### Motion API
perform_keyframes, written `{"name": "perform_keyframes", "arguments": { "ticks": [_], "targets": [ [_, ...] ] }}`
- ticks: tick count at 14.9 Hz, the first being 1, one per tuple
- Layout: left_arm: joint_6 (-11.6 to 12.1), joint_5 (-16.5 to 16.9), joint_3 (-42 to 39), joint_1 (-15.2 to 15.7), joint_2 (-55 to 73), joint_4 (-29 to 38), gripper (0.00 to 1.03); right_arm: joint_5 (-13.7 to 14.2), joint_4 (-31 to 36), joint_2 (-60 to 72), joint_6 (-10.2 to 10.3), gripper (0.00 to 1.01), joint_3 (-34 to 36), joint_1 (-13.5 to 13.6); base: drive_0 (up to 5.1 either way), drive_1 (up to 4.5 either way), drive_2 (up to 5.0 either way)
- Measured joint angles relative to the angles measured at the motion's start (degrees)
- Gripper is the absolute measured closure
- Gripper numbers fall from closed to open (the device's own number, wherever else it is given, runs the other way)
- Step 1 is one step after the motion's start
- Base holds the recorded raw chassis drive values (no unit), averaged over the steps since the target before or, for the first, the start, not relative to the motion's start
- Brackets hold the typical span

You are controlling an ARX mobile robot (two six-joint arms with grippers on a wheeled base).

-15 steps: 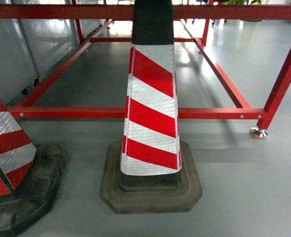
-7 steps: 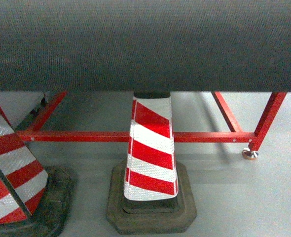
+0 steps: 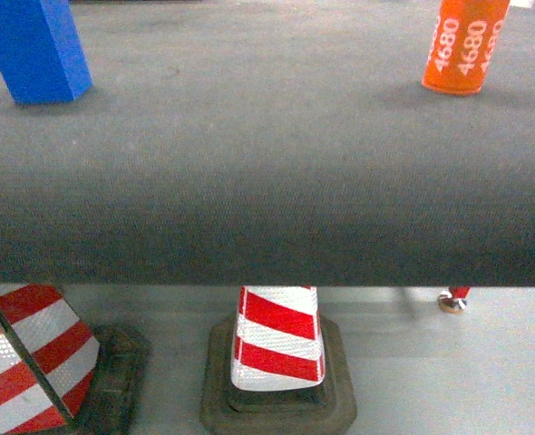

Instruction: Sort blue parts and orange caps into right shelf containers

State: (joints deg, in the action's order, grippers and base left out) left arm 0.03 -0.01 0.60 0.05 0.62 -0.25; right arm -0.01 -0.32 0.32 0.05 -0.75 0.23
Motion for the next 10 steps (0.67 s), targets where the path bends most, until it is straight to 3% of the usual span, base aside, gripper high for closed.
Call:
{"name": "perform_keyframes", "arguments": {
  "ticks": [10],
  "targets": [
    [-0.02, 0.0, 0.0, 0.0, 0.0, 0.02, 0.05, 0.0, -0.02, 0.0, 0.07, 0.03, 0.0, 0.0, 0.0, 0.0, 0.0]
  ]
}}
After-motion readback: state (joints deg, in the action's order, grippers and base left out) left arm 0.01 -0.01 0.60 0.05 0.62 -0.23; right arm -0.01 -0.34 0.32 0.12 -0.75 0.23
